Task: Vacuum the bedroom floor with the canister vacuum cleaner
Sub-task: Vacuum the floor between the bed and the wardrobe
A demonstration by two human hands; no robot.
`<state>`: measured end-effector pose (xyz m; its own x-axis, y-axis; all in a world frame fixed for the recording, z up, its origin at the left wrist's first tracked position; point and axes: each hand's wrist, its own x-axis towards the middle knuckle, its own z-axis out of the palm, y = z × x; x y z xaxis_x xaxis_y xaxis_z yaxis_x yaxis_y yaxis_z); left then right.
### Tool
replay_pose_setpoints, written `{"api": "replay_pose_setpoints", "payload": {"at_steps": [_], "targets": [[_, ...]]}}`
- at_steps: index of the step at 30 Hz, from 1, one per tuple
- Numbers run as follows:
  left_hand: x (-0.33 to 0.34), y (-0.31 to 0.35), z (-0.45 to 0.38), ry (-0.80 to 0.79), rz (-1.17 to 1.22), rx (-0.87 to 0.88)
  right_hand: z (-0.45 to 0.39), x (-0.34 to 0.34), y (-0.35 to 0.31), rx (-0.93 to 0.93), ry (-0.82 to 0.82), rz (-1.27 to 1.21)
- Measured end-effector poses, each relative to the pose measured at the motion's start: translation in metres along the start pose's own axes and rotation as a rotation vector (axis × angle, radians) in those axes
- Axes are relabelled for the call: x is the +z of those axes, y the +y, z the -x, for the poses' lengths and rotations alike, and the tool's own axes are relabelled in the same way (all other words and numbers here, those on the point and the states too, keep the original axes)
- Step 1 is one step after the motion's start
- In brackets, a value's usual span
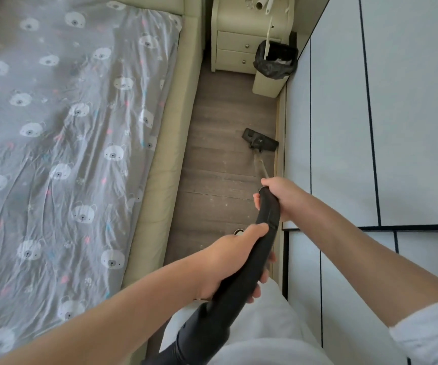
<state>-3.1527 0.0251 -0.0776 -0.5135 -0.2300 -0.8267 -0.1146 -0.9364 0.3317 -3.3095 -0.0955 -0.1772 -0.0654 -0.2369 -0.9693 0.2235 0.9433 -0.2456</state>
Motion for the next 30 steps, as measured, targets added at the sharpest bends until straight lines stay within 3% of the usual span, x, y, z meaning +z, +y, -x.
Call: {"api": "replay_pose_setpoints", "payload": {"at_steps": [11,17,23,30], "targets": [[0.003,0.093,-0.109,0.221,0.115,0.147,-0.070,0.000,-0.128,-0.082,0.102,0.204],[-0.009,0.110,-0.149,0.315,0.082,0.155,-0.115,0.000,-0.152,-0.097,0.110,0.200],[-0.016,0.061,-0.131,0.323,0.082,0.096,-0.108,0.007,-0.098,-0.071,0.093,0.171],[-0.038,-0.076,-0.003,0.345,0.119,0.002,-0.024,0.048,0.058,-0.021,-0.114,0.081]]}}
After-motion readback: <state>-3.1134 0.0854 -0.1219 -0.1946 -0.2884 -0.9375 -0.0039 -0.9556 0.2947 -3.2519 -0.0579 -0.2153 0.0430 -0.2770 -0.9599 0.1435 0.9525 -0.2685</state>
